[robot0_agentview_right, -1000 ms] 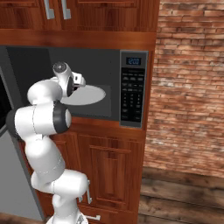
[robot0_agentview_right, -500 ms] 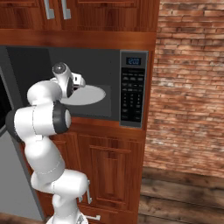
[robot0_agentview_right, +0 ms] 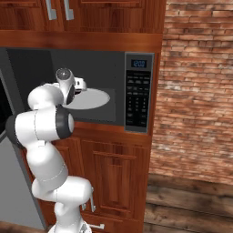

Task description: Pick the cup of tea, navigate to the dining table, and place it on the saucer.

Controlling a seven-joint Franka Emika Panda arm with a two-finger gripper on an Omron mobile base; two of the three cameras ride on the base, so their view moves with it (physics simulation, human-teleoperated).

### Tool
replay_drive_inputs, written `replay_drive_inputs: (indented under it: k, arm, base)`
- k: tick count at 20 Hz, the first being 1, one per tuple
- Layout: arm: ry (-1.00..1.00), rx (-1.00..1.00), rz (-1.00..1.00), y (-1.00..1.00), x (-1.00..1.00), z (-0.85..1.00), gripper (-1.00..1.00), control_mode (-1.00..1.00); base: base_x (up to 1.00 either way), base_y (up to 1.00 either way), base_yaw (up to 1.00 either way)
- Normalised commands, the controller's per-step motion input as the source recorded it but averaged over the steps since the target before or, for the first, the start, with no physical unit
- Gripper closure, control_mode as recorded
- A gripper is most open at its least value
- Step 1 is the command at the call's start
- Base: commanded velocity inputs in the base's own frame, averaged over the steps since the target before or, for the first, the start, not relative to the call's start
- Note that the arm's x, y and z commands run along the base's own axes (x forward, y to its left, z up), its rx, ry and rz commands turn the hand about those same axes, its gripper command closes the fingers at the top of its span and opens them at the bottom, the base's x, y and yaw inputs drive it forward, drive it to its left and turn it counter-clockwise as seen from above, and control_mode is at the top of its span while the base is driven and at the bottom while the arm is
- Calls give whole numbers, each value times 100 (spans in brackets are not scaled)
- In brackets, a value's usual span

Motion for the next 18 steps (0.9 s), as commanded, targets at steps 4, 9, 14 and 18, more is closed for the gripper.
replay_drive_inputs:
  k: [4, 9, 14, 18]
  arm:
    - [-2, 0, 17, -14, 2, 0, -100, -100]
    - [-1, 0, 1, -16, 0, 0, -100, -100]
    - [0, 0, 0, -9, 0, 0, -100, -100]
    - [0, 0, 0, 6, 0, 0, -100, -100]
  base:
    - [0, 0, 0]
    - [0, 0, 0]
    - [0, 0, 0]
    - [0, 0, 0]
